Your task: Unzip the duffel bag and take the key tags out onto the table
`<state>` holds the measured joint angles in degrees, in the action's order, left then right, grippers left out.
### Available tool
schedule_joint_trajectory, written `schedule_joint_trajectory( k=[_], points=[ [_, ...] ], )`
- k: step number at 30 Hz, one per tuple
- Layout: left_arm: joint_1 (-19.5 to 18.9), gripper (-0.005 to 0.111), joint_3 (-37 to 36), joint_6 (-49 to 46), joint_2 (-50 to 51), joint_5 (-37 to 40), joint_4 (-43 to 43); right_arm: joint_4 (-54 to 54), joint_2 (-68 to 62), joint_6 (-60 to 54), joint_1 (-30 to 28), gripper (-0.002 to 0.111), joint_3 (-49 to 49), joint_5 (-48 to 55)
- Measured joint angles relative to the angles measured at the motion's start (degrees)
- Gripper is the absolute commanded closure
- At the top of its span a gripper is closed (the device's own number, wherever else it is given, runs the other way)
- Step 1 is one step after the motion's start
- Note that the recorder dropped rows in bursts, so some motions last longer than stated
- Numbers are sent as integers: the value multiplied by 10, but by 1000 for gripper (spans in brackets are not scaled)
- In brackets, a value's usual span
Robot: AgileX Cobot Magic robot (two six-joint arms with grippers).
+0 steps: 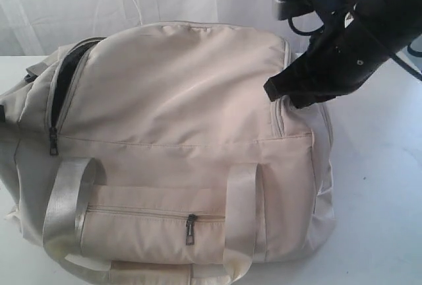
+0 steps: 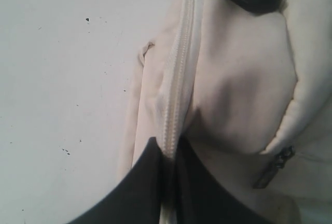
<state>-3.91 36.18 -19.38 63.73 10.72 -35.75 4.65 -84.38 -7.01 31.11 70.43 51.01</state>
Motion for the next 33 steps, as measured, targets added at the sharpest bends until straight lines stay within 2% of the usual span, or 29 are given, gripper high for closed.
schedule_joint_trajectory(
  k=[9,19,28,31,33],
  points=[
    [0,106,0,0,0,0,-4,20,88,0,67,108,-91,41],
    [0,106,0,0,0,0,-4,82,159,0,78,108,-115,51],
    [0,106,0,0,0,1,-4,65,162,4,89,108,-198,50],
    [0,106,0,0,0,1,-4,61,168,6,89,97,-202,50],
    [0,106,0,0,0,1,-4,60,175,7,89,78,-196,53]
  ],
)
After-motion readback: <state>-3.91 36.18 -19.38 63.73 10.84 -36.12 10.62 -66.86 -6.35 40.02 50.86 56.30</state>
